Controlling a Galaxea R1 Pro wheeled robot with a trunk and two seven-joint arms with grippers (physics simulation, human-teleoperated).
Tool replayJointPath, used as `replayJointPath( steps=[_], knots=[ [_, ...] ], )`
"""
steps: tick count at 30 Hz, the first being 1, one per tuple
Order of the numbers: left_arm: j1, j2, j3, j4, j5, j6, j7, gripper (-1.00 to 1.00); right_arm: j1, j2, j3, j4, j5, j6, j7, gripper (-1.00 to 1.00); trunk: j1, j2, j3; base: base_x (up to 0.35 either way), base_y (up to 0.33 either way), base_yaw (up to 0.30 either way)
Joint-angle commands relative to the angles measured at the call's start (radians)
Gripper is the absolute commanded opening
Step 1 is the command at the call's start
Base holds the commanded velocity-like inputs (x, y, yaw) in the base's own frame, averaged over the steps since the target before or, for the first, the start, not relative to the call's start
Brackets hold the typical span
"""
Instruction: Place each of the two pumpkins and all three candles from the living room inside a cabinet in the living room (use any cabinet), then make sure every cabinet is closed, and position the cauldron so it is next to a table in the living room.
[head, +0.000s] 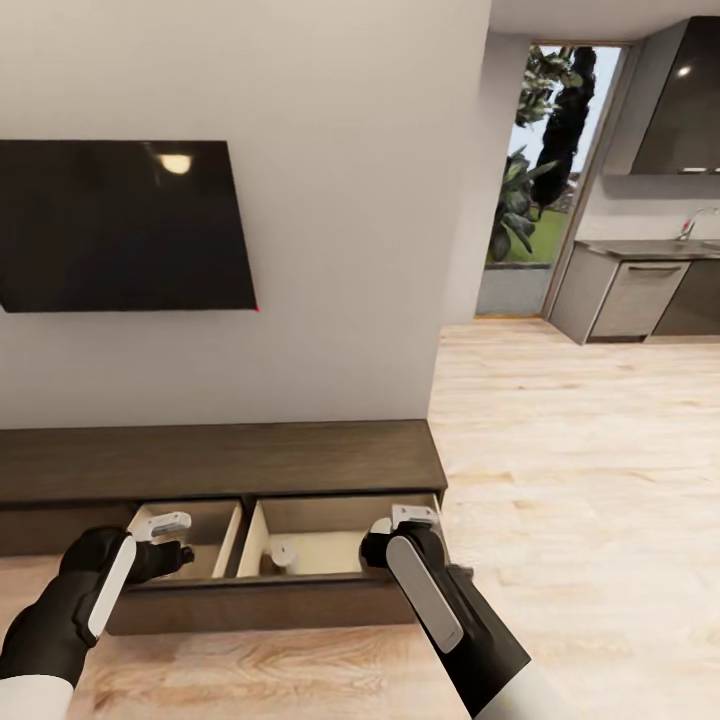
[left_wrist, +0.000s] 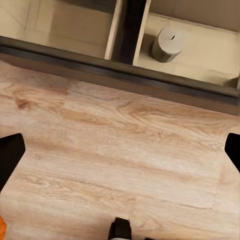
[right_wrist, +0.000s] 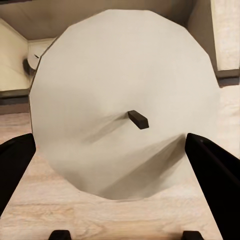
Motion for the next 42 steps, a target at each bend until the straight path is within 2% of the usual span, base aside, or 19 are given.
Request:
replayJointPath(
  steps=[1, 7, 16, 28, 42],
  knots=[
    [0.0, 0.0, 0.0, 0.0, 0.0, 0.0, 0.0, 1.0, 0.0, 0.0, 0.0, 0.0, 0.002, 0.0, 0.0, -1.0, 0.0, 0.0, 0.0, 0.23, 0.01, 0.0],
    [0.0, 0.0, 0.0, 0.0, 0.0, 0.0, 0.0, 1.0, 0.0, 0.0, 0.004, 0.0, 0.002, 0.0, 0.0, -1.0, 0.0, 0.0, 0.0, 0.2, 0.053, 0.015],
    [0.0, -0.002, 0.0, 0.0, 0.0, 0.0, 0.0, 1.0, 0.0, 0.0, 0.005, 0.0, 0.001, 0.001, 0.0, -1.0, 0.0, 0.0, 0.0, 0.078, 0.039, 0.177],
    [0.0, -0.003, -0.001, 0.0, 0.0, -0.002, 0.002, 1.0, 0.0, 0.0, 0.005, 0.0, 0.002, 0.001, 0.0, -1.0, 0.0, 0.0, 0.0, 0.259, 0.001, 0.012],
    [0.0, -0.003, 0.0, 0.0, 0.0, -0.002, 0.001, 1.0, 0.0, 0.0, 0.006, 0.0, 0.001, 0.001, 0.0, -1.0, 0.0, 0.0, 0.0, 0.162, 0.0, 0.0]
  ],
)
